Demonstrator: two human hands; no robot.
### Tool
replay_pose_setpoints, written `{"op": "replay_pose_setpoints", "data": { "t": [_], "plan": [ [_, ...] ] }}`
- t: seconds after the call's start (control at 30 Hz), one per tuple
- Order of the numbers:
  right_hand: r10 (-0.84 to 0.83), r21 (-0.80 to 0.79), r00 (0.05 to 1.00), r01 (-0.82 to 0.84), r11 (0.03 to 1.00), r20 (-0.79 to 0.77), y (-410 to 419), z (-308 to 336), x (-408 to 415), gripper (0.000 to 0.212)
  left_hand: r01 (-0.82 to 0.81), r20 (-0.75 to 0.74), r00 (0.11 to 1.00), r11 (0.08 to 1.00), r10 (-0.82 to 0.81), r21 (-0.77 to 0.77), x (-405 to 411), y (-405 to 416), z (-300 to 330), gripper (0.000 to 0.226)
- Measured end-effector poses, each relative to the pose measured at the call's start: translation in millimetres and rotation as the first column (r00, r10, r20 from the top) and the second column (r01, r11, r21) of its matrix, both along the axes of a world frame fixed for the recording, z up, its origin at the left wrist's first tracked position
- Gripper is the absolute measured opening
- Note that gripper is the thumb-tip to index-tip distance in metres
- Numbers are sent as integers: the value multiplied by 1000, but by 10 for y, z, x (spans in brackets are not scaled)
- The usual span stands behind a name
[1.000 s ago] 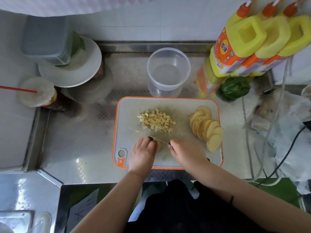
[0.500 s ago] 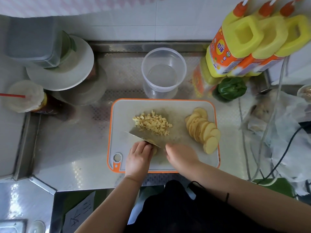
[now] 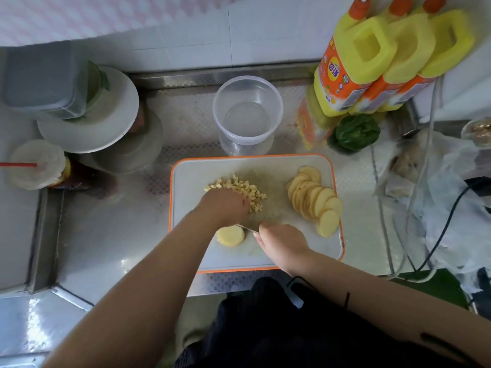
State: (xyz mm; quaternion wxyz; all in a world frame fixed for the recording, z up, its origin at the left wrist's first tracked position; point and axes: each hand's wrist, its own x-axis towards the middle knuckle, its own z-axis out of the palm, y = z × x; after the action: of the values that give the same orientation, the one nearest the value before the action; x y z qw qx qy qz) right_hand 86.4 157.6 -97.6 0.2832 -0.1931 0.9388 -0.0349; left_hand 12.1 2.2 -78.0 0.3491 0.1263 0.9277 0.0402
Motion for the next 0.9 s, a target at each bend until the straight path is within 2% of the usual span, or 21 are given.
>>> {"op": "replay_pose_setpoints", "data": {
  "t": [0.07,0.2,0.37,0.47,0.5,0.53,0.57,0.6,0.63,0.67,0.7,0.77,0.9],
  "plan": [
    [-17,4,1000,17,1000,15,-17,19,-13,33,76,102,992,996,-73,-34,-39,5,-68,51],
    [-31,24,1000,31,999,5,-28,50,3,28,152,109,984,986,-144,-72,-68,18,-119,49],
    [-31,-24,999,30,999,-29,11,116,25,26,157,134,979,987,-150,-43,-29,10,-106,53],
    [-15,-42,999,14,999,-40,46,155,52,28,73,133,988,997,-75,17,-34,-12,-57,52],
    [-15,-43,999,13,999,-43,52,160,64,29,11,82,997,997,-17,76,-22,-41,-38,53],
    [-16,-44,999,15,999,-44,53,163,71,31,-61,-34,997,983,68,176,20,-86,-15,50],
    [-17,-43,999,16,999,-42,48,160,75,31,-96,-230,957,942,176,320,106,-142,2,43],
    [-19,-40,999,17,999,-36,40,152,80,31,-63,-448,842,879,301,472,250,-203,22,35],
    [-21,-37,999,20,999,-29,29,138,82,29,15,-610,680,824,408,567,446,-270,7,26],
    [-29,-36,999,28,999,-15,22,124,86,26,80,-686,553,789,473,609,666,-323,-52,20],
    [-35,-40,999,35,999,4,20,112,88,21,130,-718,504,780,479,612,888,-366,-150,14],
    [-33,-55,998,36,998,51,23,120,90,17,156,-730,550,809,406,567,1232,-427,-437,9],
    [-45,-45,998,47,998,43,4,122,89,12,62,-671,663,868,333,493,1382,-411,-788,17]
  ]
}}
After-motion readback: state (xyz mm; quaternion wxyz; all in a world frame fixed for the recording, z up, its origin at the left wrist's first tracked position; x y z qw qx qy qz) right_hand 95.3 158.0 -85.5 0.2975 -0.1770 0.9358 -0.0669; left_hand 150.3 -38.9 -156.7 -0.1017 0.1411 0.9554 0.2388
